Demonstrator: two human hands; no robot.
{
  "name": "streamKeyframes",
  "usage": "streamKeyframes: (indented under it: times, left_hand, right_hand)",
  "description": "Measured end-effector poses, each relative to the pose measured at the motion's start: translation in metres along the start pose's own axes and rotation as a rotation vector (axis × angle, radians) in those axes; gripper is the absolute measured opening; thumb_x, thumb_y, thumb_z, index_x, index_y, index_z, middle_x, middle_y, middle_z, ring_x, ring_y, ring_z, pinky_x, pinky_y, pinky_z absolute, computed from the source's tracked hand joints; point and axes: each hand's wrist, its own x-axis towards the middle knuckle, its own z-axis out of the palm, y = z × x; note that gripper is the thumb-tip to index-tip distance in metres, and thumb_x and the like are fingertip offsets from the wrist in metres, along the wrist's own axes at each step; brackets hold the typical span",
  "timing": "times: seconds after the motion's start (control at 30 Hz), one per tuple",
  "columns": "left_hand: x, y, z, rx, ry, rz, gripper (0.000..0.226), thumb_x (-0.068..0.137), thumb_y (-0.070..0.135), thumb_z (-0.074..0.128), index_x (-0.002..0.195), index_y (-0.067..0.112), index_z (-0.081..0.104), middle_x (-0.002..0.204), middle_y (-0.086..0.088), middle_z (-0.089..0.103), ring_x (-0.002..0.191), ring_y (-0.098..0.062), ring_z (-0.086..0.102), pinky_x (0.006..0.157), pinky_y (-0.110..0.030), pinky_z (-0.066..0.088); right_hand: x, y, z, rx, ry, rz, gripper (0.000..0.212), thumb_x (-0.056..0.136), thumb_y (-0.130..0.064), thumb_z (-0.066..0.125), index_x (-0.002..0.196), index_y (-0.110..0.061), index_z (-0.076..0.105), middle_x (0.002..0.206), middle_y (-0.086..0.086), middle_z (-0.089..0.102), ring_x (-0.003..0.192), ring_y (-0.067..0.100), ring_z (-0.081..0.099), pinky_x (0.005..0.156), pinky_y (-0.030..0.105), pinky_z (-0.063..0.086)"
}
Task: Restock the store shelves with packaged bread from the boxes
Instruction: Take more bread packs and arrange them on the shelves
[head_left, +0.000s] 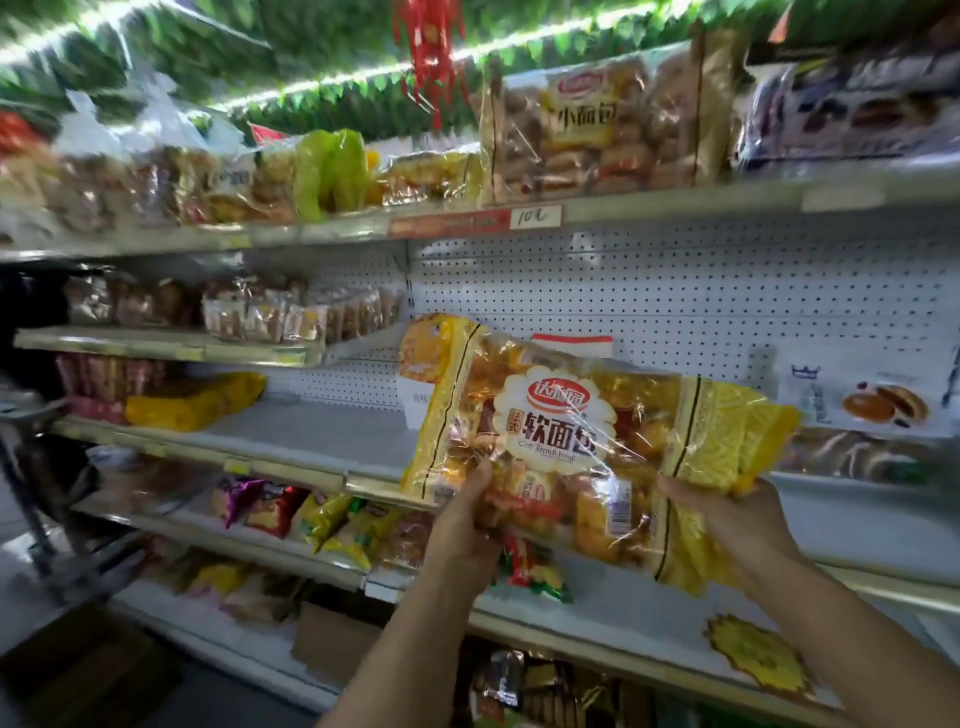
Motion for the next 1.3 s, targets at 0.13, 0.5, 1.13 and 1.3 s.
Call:
streamKeyframes:
  times: [0.13, 0.5, 1.13, 1.3]
  left_hand:
    - [0.001, 0.04, 0.012, -0.028, 0.06, 0.052, 0.034, 0.08, 0.021, 0.075, 0.107, 0.003, 0.067, 0.102, -0.015, 0.074, 0.104, -0.029, 0.065, 0.1, -0.04, 0.046]
    - [0.042, 0.166, 0.008, 0.056, 0.075, 0.233, 0.015, 0.087, 0.017, 0.072, 0.093, 0.004, 0.065, 0.082, -0.01, 0.066, 0.076, -0.021, 0.062, 0.065, -0.028, 0.055]
    - [0.224, 0.442, -0.035, 0.21, -0.006, 0.363, 0.055, 0.072, 0.017, 0.085, 0.117, -0.004, 0.06, 0.101, -0.016, 0.072, 0.085, -0.022, 0.072, 0.08, -0.03, 0.06]
    - [0.256, 0.471, -0.017, 0.34, -0.041, 0.478, 0.086, 0.057, 0.046, 0.084, 0.126, 0.0, 0.059, 0.098, -0.006, 0.072, 0.086, -0.018, 0.07, 0.079, -0.028, 0.057]
  right_hand:
    - [0.014, -0.033, 0.016, 0.035, -0.008, -0.078, 0.023, 0.074, -0.006, 0.081, 0.078, -0.021, 0.064, 0.077, -0.005, 0.065, 0.075, 0.015, 0.061, 0.08, 0.031, 0.044]
    - [0.061, -0.114, 0.107, 0.048, 0.002, -0.211, 0.02, 0.073, -0.009, 0.083, 0.078, -0.019, 0.066, 0.08, -0.001, 0.068, 0.079, 0.02, 0.065, 0.078, 0.031, 0.048]
    - [0.192, -0.252, 0.349, 0.06, 0.215, -0.387, 0.074, 0.077, -0.019, 0.081, 0.137, -0.007, 0.041, 0.126, -0.001, 0.051, 0.119, 0.019, 0.048, 0.093, 0.033, 0.039]
    - [0.223, -0.289, 0.367, -0.007, 0.303, -0.51, 0.092, 0.08, -0.021, 0.079, 0.151, -0.01, 0.022, 0.152, 0.009, 0.036, 0.139, 0.029, 0.035, 0.108, 0.037, 0.033]
